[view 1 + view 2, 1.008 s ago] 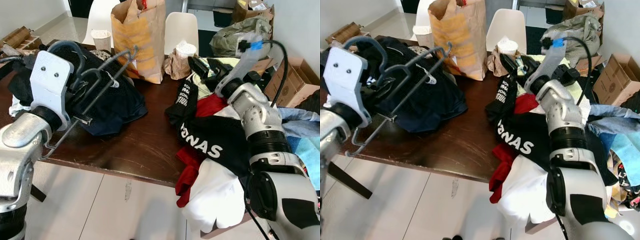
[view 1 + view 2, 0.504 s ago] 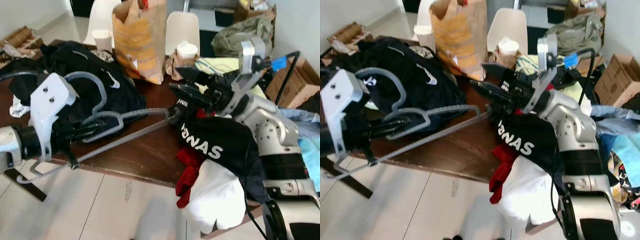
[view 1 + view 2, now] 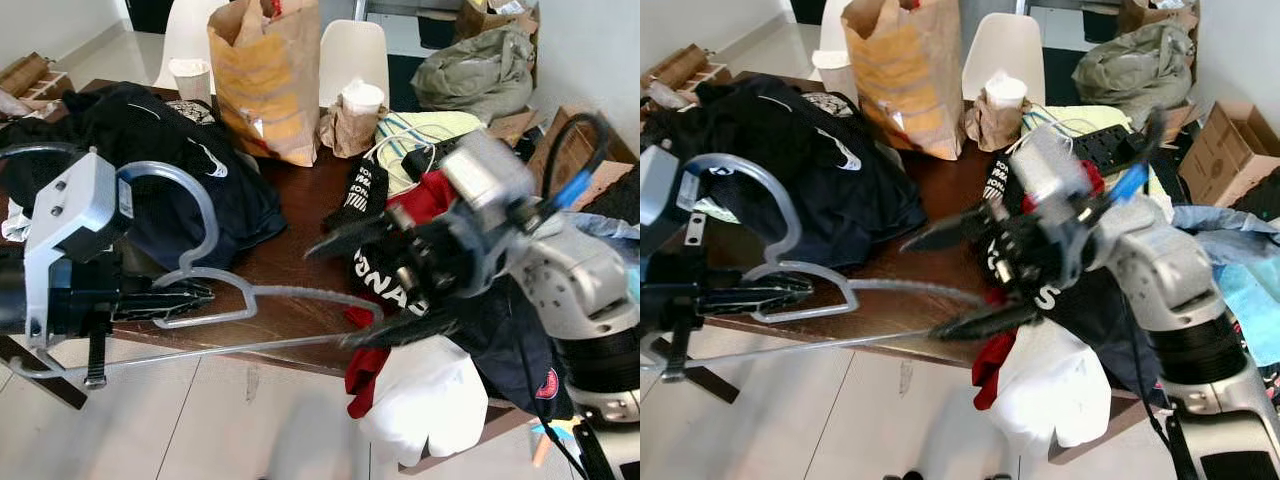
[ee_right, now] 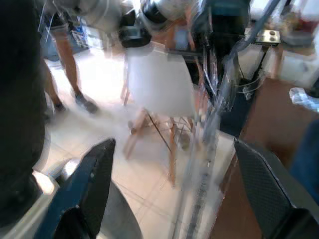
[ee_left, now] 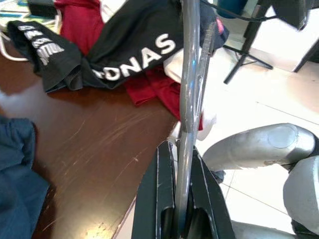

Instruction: Hang hanger

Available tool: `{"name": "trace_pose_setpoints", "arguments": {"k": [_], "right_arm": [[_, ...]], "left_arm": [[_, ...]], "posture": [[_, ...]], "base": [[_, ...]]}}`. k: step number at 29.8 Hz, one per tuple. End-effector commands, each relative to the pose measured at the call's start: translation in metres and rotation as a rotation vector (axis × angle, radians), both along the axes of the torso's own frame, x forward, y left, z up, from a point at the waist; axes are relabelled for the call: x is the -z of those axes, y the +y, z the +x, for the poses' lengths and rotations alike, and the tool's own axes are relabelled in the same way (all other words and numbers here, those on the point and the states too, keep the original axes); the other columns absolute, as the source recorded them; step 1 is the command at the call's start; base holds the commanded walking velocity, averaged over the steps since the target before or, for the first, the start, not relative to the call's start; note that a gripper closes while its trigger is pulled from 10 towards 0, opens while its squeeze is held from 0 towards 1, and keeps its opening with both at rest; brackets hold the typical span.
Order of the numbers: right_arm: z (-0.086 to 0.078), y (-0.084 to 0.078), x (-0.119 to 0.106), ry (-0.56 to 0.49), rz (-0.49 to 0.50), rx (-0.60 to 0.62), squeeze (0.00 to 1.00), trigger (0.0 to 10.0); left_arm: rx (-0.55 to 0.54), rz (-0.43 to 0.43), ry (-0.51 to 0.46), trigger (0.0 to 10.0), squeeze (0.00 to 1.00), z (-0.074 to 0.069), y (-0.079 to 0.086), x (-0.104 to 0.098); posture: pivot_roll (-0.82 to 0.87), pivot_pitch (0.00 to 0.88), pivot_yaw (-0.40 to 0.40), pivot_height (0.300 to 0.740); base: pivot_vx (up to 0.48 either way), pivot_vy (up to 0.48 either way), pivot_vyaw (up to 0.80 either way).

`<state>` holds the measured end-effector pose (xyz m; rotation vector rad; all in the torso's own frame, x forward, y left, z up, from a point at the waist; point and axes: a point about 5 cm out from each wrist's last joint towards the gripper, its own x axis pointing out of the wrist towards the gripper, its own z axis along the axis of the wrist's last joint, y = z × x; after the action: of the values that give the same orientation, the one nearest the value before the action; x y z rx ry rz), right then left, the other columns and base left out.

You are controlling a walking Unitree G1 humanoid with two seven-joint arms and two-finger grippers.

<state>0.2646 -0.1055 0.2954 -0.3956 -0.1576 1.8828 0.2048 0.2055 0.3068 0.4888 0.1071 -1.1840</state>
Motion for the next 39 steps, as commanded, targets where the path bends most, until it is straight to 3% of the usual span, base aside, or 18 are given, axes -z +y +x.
{"name": "trace_pose_setpoints", "arguments": {"k": [1, 3, 6, 10, 12, 23, 24, 25, 26, 39], "right_arm": [[-0.003, 0.004, 0.001, -0.042, -0.031, -0.008, 0.00, 10.0], [0.000, 0.021, 0.005, -0.103, -0.056, 0.044, 0.00, 10.0], [-0.002, 0.031, 0.006, -0.121, -0.060, 0.057, 0.00, 10.0], [-0.010, 0.035, 0.007, -0.114, -0.074, 0.026, 0.00, 10.0], [-0.016, 0.046, 0.012, -0.078, -0.083, 0.034, 0.00, 10.0], [-0.016, 0.061, 0.022, -0.020, -0.097, 0.105, 0.00, 10.0], [-0.013, 0.063, 0.024, -0.013, -0.104, 0.141, 0.00, 6.0], [-0.013, 0.063, 0.024, -0.013, -0.104, 0.141, 0.00, 6.0], [-0.009, 0.065, 0.026, -0.001, -0.102, 0.184, 0.00, 0.0], [0.002, 0.064, 0.027, -0.010, -0.130, 0.290, 0.00, 0.0]], "left_arm": [[0.037, 0.036, 0.011, 10.0, 0.00, -0.003, -0.003, -0.001], [0.075, 0.057, 0.013, 10.0, 0.00, 0.000, -0.009, 0.002], [0.111, 0.055, 0.009, 10.0, 0.00, 0.001, -0.013, 0.003], [0.147, 0.049, 0.009, 10.0, 0.00, 0.001, -0.017, 0.004], [0.189, 0.038, 0.015, 10.0, 0.00, 0.001, -0.024, 0.007], [0.238, 0.062, 0.019, 10.0, 0.00, 0.003, -0.034, 0.014], [0.239, 0.068, 0.020, 10.0, 0.00, 0.003, -0.033, 0.014], [0.239, 0.068, 0.020, 10.0, 0.00, 0.003, -0.033, 0.014], [0.242, 0.073, 0.021, 10.0, 0.00, 0.003, -0.033, 0.015], [0.237, 0.110, 0.007, 10.0, 0.00, 0.006, -0.033, 0.015]], "posture": [[0.00, 0.136, -0.037, 0.740], [0.00, 0.132, -0.037, 0.740], [0.00, 0.133, -0.036, 0.740], [-0.01, 0.136, -0.035, 0.740], [-0.01, 0.138, -0.030, 0.740], [-0.01, 0.152, -0.021, 0.740], [-0.01, 0.153, -0.018, 0.740], [-0.01, 0.153, -0.018, 0.740], [-0.01, 0.154, -0.014, 0.740], [0.00, 0.161, -0.011, 0.740]], "base": [[0.000, 0.000, 0.00], [0.000, 0.000, 0.00], [0.000, 0.000, 0.00], [0.000, 0.000, 0.00], [0.000, 0.000, 0.00], [0.000, 0.000, 0.00], [0.000, 0.000, 0.00], [0.000, 0.000, 0.00], [0.000, 0.000, 0.00], [0.000, 0.000, 0.00]]}}
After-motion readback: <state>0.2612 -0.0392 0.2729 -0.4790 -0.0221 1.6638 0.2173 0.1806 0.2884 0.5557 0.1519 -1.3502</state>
